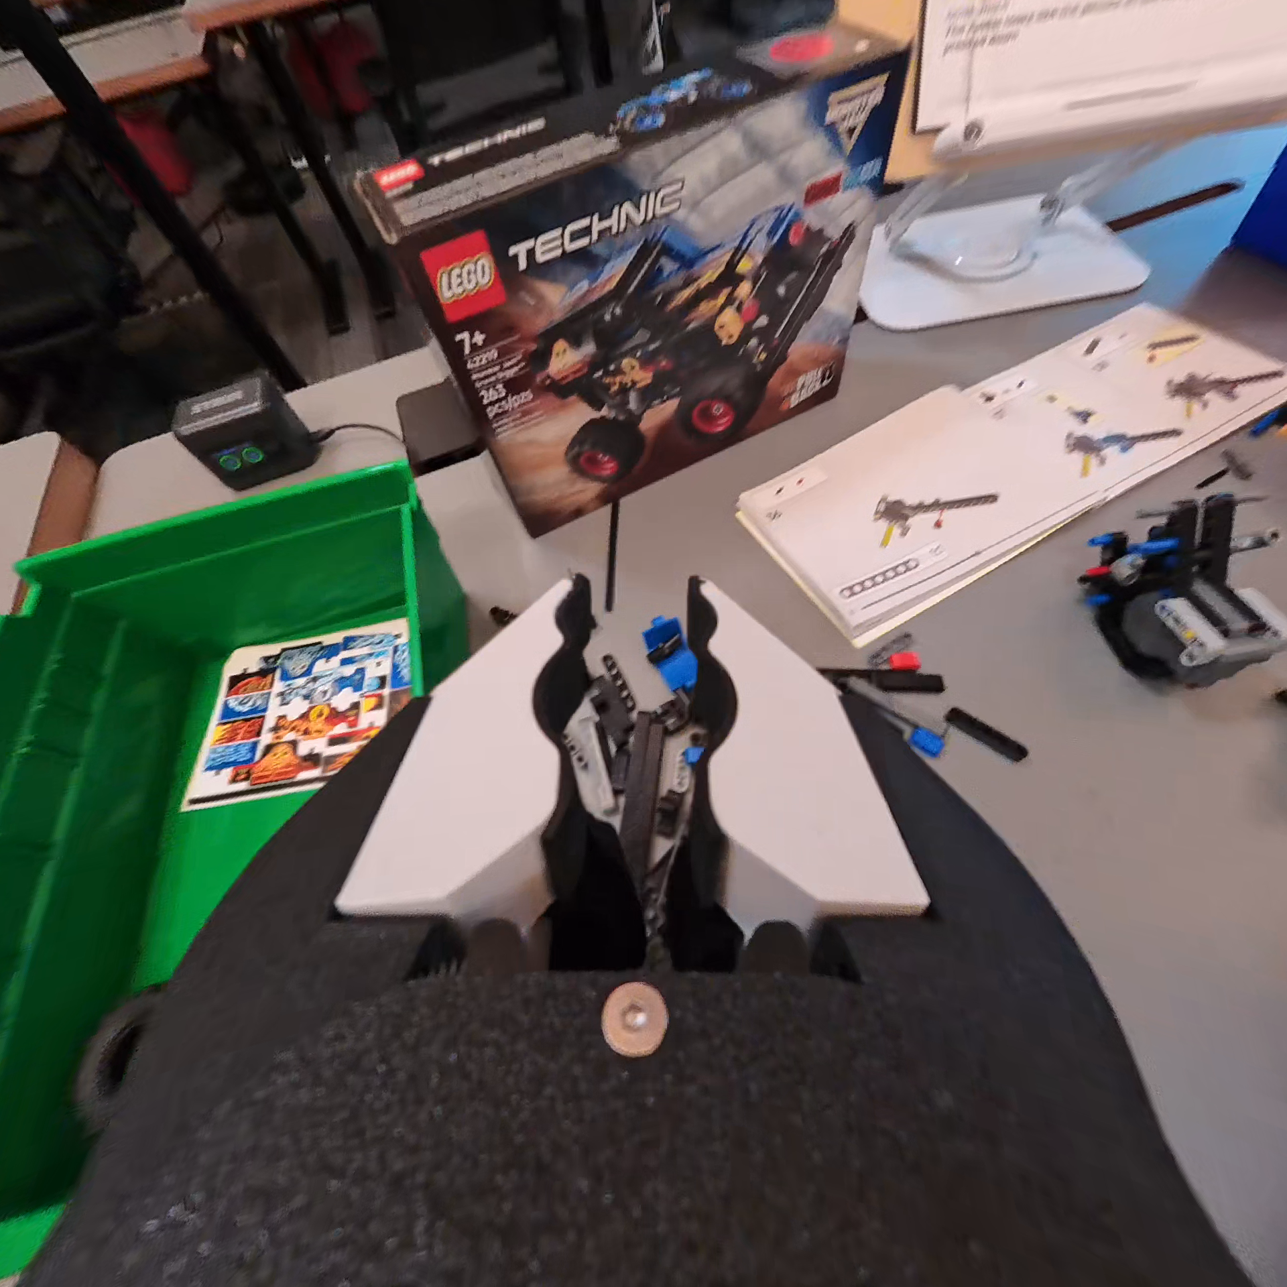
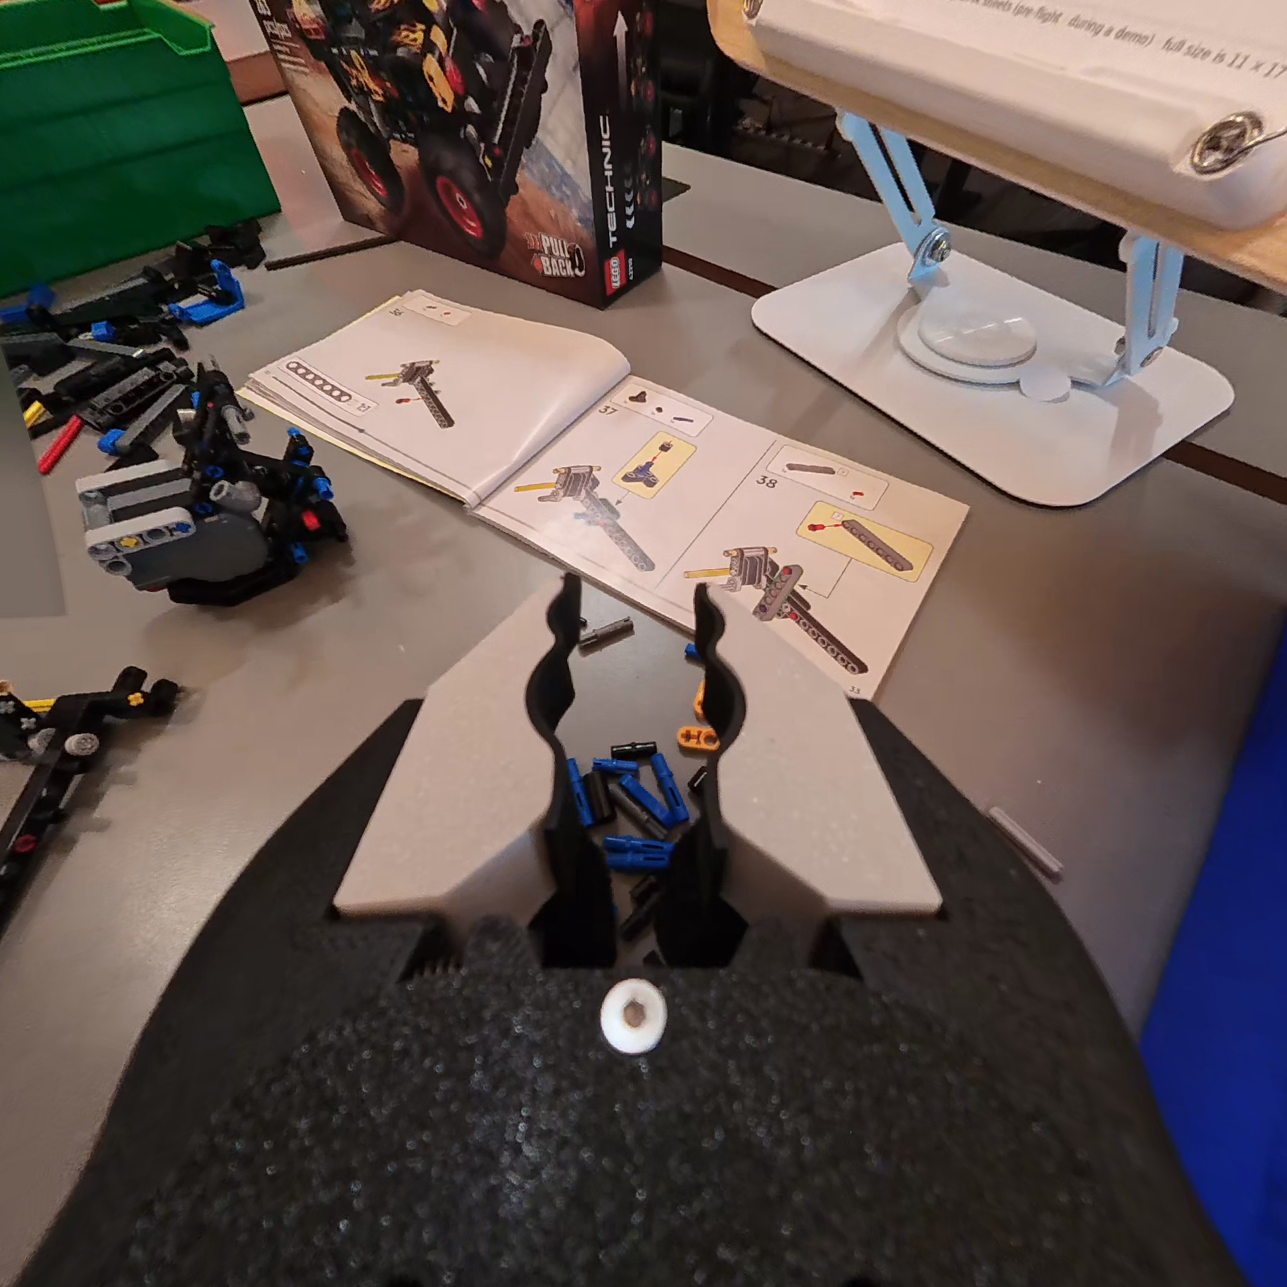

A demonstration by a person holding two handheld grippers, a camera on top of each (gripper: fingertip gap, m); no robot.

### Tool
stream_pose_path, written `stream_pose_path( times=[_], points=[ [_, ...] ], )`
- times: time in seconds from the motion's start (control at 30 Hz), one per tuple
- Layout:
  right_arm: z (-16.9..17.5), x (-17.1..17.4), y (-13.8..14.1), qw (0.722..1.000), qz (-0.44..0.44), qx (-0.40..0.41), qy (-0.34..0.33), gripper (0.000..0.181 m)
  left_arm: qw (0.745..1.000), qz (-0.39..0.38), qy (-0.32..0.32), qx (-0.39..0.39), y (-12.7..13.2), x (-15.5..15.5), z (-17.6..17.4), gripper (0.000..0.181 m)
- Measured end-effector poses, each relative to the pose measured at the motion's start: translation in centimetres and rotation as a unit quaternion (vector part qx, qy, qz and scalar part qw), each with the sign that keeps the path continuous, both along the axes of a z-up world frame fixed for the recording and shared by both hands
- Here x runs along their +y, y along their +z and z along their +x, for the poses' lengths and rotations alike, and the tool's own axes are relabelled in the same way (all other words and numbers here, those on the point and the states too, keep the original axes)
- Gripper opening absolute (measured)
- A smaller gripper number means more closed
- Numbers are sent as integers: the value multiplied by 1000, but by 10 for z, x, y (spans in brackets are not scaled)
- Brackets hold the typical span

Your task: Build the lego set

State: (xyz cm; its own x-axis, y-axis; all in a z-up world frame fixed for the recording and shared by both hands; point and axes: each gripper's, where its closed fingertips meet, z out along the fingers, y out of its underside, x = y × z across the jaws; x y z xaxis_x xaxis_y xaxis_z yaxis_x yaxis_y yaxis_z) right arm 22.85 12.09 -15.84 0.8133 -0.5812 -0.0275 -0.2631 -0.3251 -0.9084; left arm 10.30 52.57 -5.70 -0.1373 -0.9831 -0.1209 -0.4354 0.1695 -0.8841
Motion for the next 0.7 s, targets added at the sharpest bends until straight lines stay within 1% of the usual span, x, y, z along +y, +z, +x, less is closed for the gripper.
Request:
stream_pose_path(
  times=[0.1, 0.23, 0.37, 0.43, 0.5, 0.57, 0.63, 0.7],
  points=[
    [0, 1, -1, 1000, 0, 2, 2, 31, 999, 33, 16, 38, -8, 15, -6, 26],
    [-1, 2, -2, 1000, 1, 1, 3, 30, 996, 67, 17, 52, -16, 21, -15, 25],
    [-2, 3, -3, 1000, -3, -2, 6, 29, 995, 61, 4, 79, -35, 20, -25, 25],
    [-4, 4, -3, 1000, -6, -2, 9, 29, 993, 50, -23, 102, -51, 14, -30, 23],
    [-5, 6, -4, 1000, -8, -4, 13, 29, 989, 41, -43, 136, -74, 11, -31, 23],
    [-7, 8, -5, 1000, -12, -4, 17, 29, 978, 31, -64, 197, -103, 7, -34, 24],
    [-9, 9, -7, 1000, -17, -6, 20, 29, 966, 34, -80, 243, -126, 7, -36, 25],
    [-10, 10, -8, 1000, -20, -8, 22, 29, 963, 31, -84, 255, -138, 9, -33, 26]
  ],
)
